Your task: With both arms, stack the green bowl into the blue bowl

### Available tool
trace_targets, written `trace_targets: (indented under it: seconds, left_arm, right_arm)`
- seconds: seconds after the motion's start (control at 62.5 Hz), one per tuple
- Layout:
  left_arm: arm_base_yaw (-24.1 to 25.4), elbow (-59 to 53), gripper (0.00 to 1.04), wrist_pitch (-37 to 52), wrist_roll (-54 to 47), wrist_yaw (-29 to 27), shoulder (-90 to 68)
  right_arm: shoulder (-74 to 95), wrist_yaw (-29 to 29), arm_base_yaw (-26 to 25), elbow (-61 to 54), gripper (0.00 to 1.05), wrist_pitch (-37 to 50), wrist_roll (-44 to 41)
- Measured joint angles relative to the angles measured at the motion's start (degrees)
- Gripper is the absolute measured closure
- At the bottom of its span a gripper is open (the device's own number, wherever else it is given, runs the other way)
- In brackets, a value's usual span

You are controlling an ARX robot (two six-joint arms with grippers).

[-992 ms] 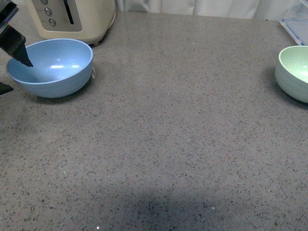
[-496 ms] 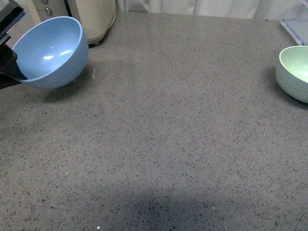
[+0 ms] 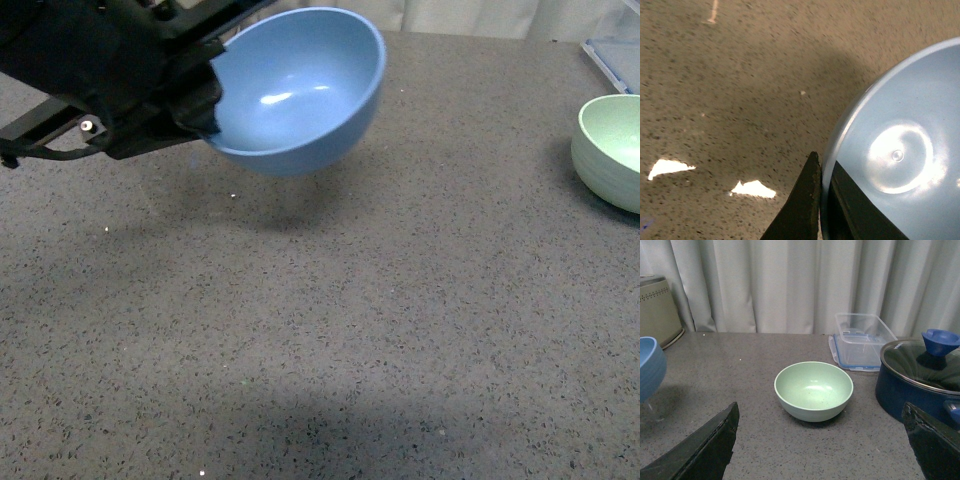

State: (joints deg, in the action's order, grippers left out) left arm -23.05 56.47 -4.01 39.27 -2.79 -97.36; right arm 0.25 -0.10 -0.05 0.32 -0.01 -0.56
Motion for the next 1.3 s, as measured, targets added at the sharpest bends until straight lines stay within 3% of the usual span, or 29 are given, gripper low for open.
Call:
trace_targets:
  seconds: [0.448, 0.864, 1.056, 1.248, 1.296]
  left_arm:
    - [-4.2, -1.9, 1.01, 0.5, -4.4, -2.7, -0.5]
    - [-6.6, -2.5, 1.01, -0.3, -4.5, -0.6, -2.3]
    - [-5.1, -2.7, 0.69, 0.6, -2.9, -0.2, -2.2]
    - [3.3, -5.2, 0.24, 4.0, -0.3, -1.0, 5.6]
    - [5.4, -5.9, 0.17, 4.3, -0.1, -0.7, 8.0]
  right_arm:
    - [0.0, 0.0, 0.0, 0.0, 0.09, 0.0, 0.0]
    - [0.0, 0.0, 0.0, 0.0, 0.09, 0.0, 0.0]
    - [0.0, 0.0, 0.0, 0.0, 0.09, 0.0, 0.0]
    - [0.0, 0.0, 0.0, 0.0, 0.09, 0.0, 0.0]
    - [0.0, 0.0, 0.0, 0.0, 0.09, 0.0, 0.0]
